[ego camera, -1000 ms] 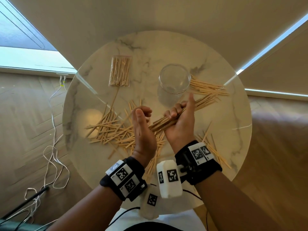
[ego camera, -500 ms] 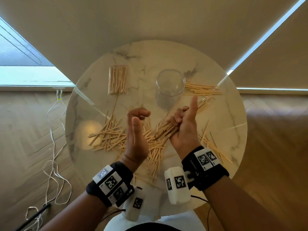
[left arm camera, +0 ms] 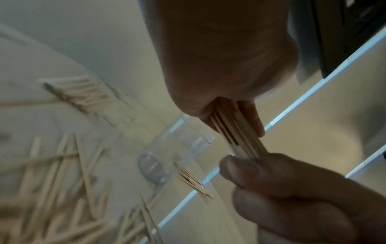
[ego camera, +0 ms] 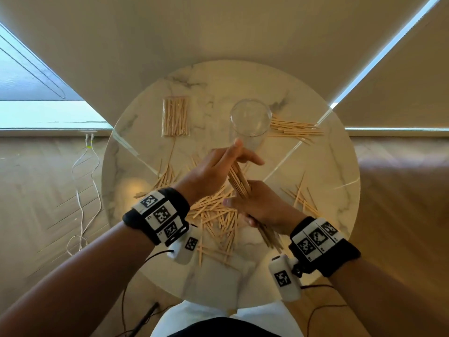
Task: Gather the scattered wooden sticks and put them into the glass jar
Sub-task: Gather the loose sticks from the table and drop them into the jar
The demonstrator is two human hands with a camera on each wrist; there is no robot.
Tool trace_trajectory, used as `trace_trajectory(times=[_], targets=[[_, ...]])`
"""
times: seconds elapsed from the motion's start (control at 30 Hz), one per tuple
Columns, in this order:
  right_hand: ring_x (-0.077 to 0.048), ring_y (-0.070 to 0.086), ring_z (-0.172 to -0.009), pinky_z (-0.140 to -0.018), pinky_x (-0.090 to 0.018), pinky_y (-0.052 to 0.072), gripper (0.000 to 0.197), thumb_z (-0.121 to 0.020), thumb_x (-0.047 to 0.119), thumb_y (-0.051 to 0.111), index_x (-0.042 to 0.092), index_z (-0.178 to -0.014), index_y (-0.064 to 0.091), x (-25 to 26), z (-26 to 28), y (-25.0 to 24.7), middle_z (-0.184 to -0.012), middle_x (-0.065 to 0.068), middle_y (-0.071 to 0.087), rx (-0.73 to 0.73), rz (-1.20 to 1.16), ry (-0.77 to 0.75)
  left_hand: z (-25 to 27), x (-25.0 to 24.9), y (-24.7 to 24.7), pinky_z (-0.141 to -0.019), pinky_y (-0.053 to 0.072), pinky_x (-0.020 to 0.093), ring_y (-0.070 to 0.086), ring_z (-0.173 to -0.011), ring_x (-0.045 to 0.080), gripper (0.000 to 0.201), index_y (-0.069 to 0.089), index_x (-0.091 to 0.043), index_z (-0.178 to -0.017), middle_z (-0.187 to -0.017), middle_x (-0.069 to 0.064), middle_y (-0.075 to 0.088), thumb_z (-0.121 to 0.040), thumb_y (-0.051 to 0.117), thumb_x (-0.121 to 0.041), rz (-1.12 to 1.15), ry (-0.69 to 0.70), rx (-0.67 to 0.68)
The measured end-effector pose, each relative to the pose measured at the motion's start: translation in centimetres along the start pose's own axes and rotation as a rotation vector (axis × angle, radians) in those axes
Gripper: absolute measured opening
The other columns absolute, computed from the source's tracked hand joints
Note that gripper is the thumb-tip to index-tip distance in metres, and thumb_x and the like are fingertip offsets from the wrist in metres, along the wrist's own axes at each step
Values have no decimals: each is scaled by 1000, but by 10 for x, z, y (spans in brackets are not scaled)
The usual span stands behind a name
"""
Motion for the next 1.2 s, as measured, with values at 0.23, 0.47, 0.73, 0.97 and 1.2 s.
trace_trajectory(times=[0.23,0.47,0.73,0.97,1.2], targets=[[-16,40,-39,-43,-27,38,20,-92,19,70,9,-80,58,14,-21,7,-51,-5,47,-10,-3,27,-2,1,-2,-121,37,41,55,-136,6,78,71,-30,-127,-137,-10,69,-104,7,-67,-7,35,13],[-10,29,-37,-38,-25,28,42,-95,9,61,21,-60,40,43,-10,-49,-47,5,30,-540,-1104,-233,46,8,-31,-122,35,35,50,-144,17,102,53,-9,-144,-149,3,58,-91,10,-85,149,179,-464],[-7,29,-34,-36,-21,29,43,-97,18,58,21,-58,39,44,-14,7,-45,7,29,-429,-1429,-115,53,-9,5,-120,33,36,48,-143,27,92,50,-11,-143,-147,9,57,-95,15,-82,258,249,-616],[-11,28,-39,-42,-26,28,39,-97,19,61,20,-63,41,28,-15,7,-51,3,29,-362,-1192,42,55,-4,6,-117,38,37,54,-133,19,83,45,-9,-146,-148,8,54,-101,17,-73,33,262,-499],[-14,33,-40,-41,-24,33,19,-98,17,62,12,-83,52,11,0,1,-53,-2,35,-47,-328,47,-2,-38,-20,-124,33,38,41,-150,20,81,41,2,-152,-158,14,46,-106,15,-60,-126,335,-314]])
Point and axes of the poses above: each hand's wrist, its own z-axis away from the middle knuckle, its own y-axis out of the palm, x = y × z, the point moved 7 cm from there along -z, towards the middle knuckle
